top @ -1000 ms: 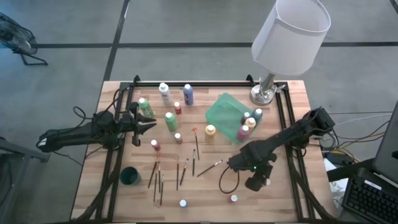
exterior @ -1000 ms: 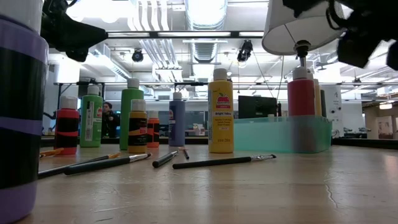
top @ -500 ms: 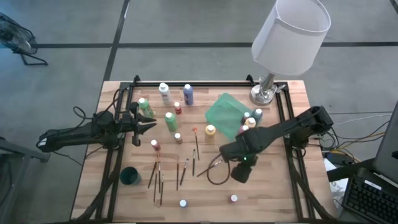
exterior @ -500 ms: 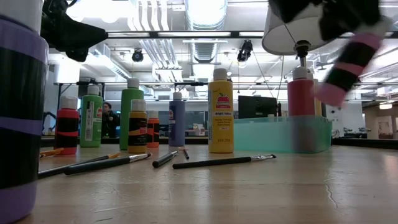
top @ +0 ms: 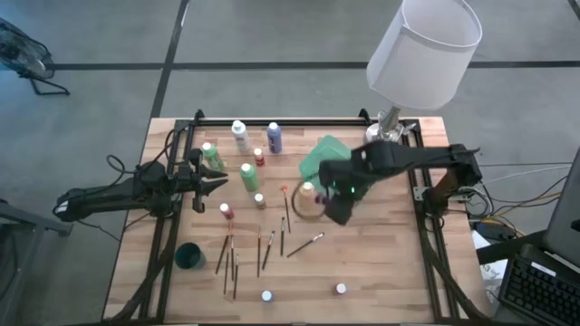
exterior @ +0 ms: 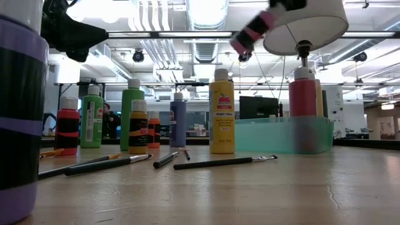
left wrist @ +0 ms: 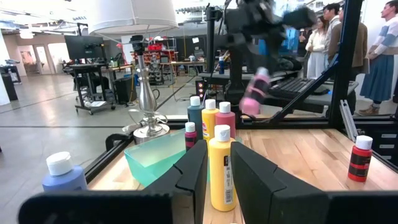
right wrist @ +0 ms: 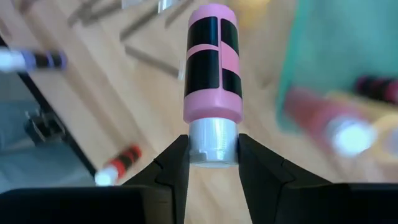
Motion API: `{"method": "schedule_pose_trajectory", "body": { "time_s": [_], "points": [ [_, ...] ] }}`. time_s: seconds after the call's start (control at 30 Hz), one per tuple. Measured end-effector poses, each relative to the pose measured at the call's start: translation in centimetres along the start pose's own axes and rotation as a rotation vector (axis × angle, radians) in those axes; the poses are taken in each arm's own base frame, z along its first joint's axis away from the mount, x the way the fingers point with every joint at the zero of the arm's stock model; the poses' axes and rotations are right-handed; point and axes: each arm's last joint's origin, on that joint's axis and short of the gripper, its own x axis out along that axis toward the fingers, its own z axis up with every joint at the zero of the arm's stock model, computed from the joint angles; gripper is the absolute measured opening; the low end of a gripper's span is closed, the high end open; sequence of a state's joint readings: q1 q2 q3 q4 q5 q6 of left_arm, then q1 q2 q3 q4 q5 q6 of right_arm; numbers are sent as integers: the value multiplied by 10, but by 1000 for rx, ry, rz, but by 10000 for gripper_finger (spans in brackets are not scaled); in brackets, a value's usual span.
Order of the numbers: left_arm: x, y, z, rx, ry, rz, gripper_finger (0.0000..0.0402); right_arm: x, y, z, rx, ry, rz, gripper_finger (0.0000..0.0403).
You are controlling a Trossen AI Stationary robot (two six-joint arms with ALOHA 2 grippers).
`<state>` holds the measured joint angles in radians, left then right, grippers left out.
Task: Pick & Place Paint Supplies
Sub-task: Put the small light pink paint bottle into the green bin
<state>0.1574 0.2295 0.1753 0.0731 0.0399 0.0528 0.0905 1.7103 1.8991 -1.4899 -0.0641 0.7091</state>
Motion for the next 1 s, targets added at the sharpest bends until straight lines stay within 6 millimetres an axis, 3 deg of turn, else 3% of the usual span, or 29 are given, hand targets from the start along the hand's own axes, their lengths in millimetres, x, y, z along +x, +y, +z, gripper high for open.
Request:
{"method": "schedule_pose_trajectory", "body": {
  "time_s": [0.27,0.5,0.7,1.0],
  "points": [
    [0,0,0,0,0,0,76,-37,-36,34,-22,-168,0,105],
    [0,0,0,0,1,0,76,-45,-78,56,20,-204,-44,105],
    [0,0,0,0,0,0,76,-25,-108,75,50,-71,-118,105],
    [0,0,0,0,1,0,76,15,-127,107,9,49,-81,105]
  ]
}}
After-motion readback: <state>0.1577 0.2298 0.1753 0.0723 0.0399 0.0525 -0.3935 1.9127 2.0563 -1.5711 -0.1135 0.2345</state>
